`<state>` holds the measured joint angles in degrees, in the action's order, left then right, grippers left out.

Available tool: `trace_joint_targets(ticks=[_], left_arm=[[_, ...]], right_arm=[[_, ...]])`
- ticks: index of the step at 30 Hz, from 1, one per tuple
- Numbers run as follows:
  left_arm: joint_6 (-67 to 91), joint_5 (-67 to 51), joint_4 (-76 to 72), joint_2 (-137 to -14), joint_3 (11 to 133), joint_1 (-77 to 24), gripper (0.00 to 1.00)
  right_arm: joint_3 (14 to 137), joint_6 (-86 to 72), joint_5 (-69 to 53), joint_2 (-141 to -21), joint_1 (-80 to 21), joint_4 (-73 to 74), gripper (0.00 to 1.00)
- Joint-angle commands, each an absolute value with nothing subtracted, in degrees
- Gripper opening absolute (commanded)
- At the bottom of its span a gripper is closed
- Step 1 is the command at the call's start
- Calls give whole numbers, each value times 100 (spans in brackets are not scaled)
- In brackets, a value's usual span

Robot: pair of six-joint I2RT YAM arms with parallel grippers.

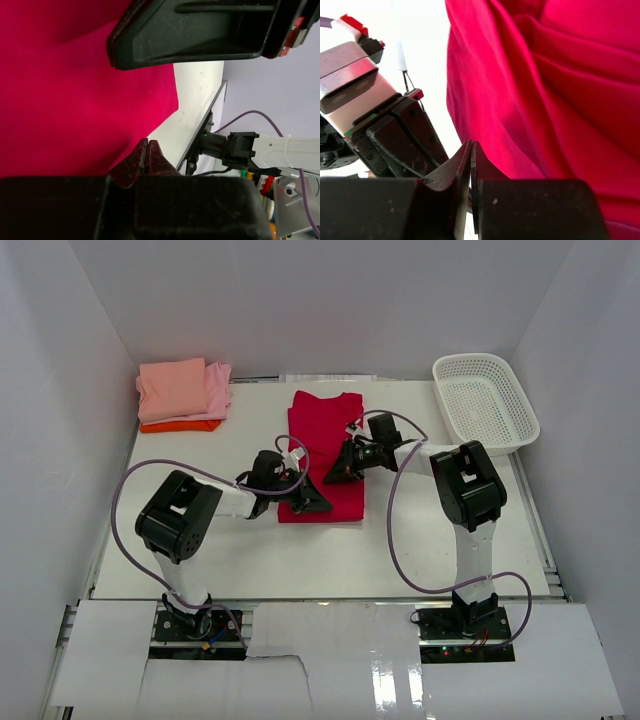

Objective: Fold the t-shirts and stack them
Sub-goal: Fold the folded rectangular tshirt in 1/3 of the way

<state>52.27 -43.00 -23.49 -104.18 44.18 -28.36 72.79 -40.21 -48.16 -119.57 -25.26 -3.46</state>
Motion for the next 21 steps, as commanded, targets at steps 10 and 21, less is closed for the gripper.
trace_joint_targets(ticks=[10,21], left_arm=[[4940,-3472,-2531,-10748,4227,-3137,0],[4931,-3252,-2496,-11285,4192,-3375,0]], right_arm=[[7497,-4061,-4799,-12261,-2566,-1081,8],[7541,-3990,-4772,-12655,-2575,-1406,8]])
